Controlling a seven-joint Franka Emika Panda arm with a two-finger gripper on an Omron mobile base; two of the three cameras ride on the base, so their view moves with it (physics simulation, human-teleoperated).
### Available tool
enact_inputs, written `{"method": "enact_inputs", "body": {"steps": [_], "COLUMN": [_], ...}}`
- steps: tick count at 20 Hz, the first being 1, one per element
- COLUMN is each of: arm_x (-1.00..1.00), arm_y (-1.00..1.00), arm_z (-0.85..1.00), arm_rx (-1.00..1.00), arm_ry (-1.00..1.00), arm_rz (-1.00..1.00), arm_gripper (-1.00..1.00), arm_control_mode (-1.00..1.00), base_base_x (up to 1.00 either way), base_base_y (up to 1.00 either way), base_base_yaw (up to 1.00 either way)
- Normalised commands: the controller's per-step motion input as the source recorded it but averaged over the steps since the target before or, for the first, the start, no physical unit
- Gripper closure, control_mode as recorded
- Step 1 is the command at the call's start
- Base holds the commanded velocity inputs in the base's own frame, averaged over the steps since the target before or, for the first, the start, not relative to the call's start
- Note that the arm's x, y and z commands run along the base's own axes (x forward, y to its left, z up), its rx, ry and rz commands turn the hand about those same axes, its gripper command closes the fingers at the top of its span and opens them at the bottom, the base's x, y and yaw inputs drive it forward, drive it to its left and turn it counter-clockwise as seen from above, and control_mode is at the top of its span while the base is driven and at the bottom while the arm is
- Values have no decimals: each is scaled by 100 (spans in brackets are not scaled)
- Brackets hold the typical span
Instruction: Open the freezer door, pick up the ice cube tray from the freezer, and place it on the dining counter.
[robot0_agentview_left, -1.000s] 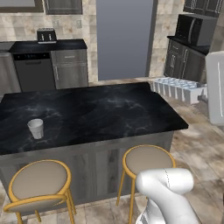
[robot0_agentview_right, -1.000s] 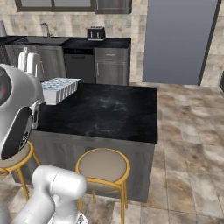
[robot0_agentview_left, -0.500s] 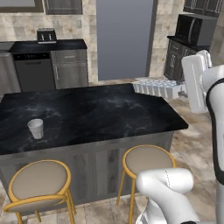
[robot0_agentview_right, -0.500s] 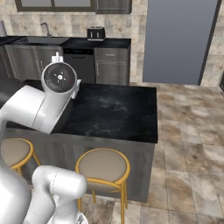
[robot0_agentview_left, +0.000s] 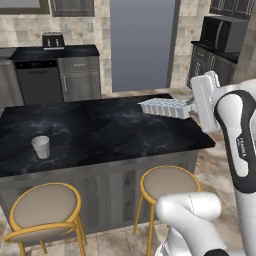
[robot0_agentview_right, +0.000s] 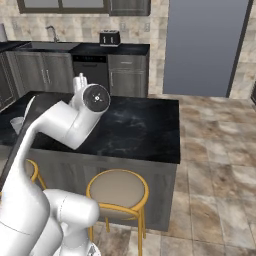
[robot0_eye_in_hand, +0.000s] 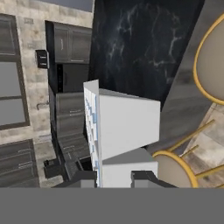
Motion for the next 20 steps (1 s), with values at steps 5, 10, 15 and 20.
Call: {"method": "enact_inputs", "body": {"steps": [5,10,15,20], "arm_x": [72,68,63,58], "arm_y": [0,0,0,0], "arm_z": [-34,-27,-30,-37], "arm_rx": [0,0,0,0], "arm_ry": [0,4,5,0], "arm_rz": [9,9,7,8], "arm_gripper": [100,100,100,100], "arm_control_mode": [-100,-100,-100,-100], "base_base_x": [0,0,0,0], "base_base_y": [0,0,0,0], "base_base_yaw": [0,0,0,0]}}
